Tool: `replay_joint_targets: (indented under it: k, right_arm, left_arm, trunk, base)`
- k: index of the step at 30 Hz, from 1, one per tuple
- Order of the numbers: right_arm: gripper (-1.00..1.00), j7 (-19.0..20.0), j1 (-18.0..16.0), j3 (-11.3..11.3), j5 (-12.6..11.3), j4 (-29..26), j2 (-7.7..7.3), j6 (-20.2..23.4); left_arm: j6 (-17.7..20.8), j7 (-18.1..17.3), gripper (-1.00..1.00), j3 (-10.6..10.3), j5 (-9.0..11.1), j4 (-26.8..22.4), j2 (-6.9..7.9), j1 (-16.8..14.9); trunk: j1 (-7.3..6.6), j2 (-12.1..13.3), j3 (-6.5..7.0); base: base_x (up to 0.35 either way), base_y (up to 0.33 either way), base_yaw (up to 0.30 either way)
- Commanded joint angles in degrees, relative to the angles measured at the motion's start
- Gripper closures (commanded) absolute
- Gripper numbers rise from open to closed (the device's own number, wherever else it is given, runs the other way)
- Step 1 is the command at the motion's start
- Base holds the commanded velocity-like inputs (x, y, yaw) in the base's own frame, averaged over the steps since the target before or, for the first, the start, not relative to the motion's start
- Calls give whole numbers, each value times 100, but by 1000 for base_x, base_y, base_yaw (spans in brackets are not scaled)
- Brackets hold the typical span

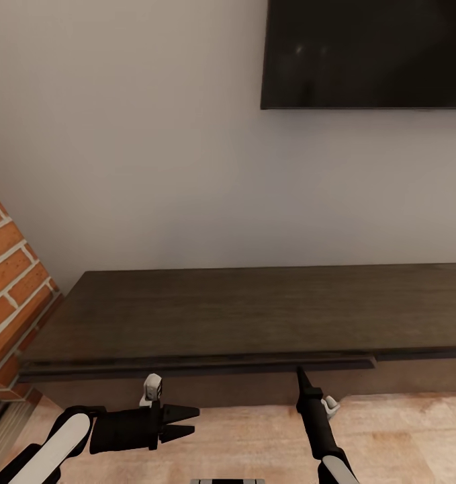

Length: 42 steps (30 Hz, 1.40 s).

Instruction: Place each of the two pumpkins and all three candles from the living room inside a cabinet in the living room (use any cabinet), then make sure every cabinet is closed, and position the cauldron so it is next to a table in the living room.

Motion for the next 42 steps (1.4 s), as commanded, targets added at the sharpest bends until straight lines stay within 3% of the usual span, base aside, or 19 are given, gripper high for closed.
replay_joint_targets:
  k: [1,42]
  right_arm:
    - [100,65,-4,19,4,-9,3,-4]
    - [100,65,-4,19,8,-18,4,-4]
  left_arm:
    - [3,-33,-100,-8,-16,3,4,-5]
    - [-2,-33,-100,-8,-23,4,4,-5]
  trunk:
    - [-4,-3,-4]
    - [-4,-3,-4]
  base:
    - [-204,0,0]
    - [-97,0,0]
